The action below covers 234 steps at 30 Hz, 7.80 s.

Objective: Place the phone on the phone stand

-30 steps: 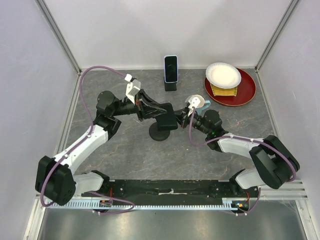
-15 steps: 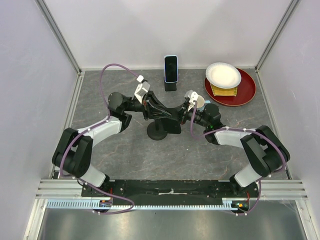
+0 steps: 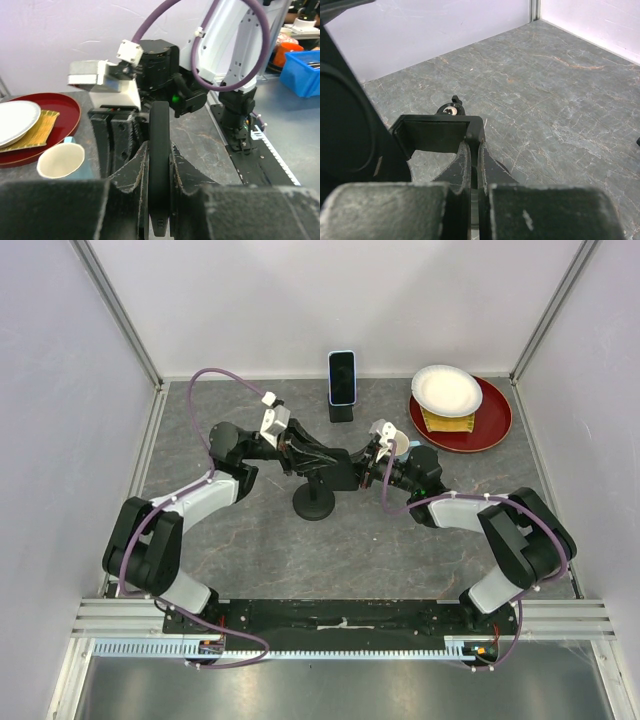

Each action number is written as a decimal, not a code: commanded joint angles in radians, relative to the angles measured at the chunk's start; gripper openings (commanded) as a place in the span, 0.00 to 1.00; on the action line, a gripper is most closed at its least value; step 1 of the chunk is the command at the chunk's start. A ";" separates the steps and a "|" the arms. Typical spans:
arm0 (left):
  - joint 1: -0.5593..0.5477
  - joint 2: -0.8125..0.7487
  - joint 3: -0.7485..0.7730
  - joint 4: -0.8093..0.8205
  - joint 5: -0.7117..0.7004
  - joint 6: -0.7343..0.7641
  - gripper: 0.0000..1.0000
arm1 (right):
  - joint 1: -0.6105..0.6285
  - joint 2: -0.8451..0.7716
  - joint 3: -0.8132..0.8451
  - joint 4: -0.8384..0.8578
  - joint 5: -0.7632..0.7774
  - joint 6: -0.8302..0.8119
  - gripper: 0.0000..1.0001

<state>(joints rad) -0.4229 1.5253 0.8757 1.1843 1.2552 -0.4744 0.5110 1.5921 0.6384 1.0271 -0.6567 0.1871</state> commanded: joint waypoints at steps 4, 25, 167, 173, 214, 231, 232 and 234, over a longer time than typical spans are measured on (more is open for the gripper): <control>0.035 0.050 0.005 0.095 -0.027 0.054 0.02 | 0.004 0.029 0.020 0.002 -0.070 0.068 0.00; 0.029 -0.045 0.014 -0.427 -0.105 0.433 0.02 | 0.004 -0.010 -0.045 0.065 0.083 0.068 0.00; -0.117 -0.556 -0.161 -0.931 -0.662 0.554 0.02 | 0.443 -0.216 -0.276 0.283 0.931 0.023 0.00; -0.117 -0.545 -0.164 -0.919 -0.652 0.554 0.02 | 0.498 -0.201 -0.244 0.265 0.959 -0.018 0.00; -0.106 -0.579 -0.169 -0.937 -0.769 0.508 0.36 | 0.199 -0.302 -0.223 -0.053 0.355 -0.026 0.92; -0.103 -0.743 -0.221 -0.896 -0.896 0.522 0.60 | 0.270 -0.265 -0.188 -0.099 0.436 -0.092 0.93; -0.103 -0.757 -0.228 -0.890 -0.921 0.520 0.60 | 0.287 -0.262 -0.180 -0.111 0.469 -0.101 0.93; -0.102 -0.792 -0.244 -0.885 -0.993 0.522 0.60 | 0.343 -0.245 -0.152 -0.140 0.508 -0.133 0.93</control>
<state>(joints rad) -0.5316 0.7921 0.6571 0.2222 0.3893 0.0463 0.7780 1.3258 0.4118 0.9077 -0.2371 0.1215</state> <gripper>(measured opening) 0.598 0.927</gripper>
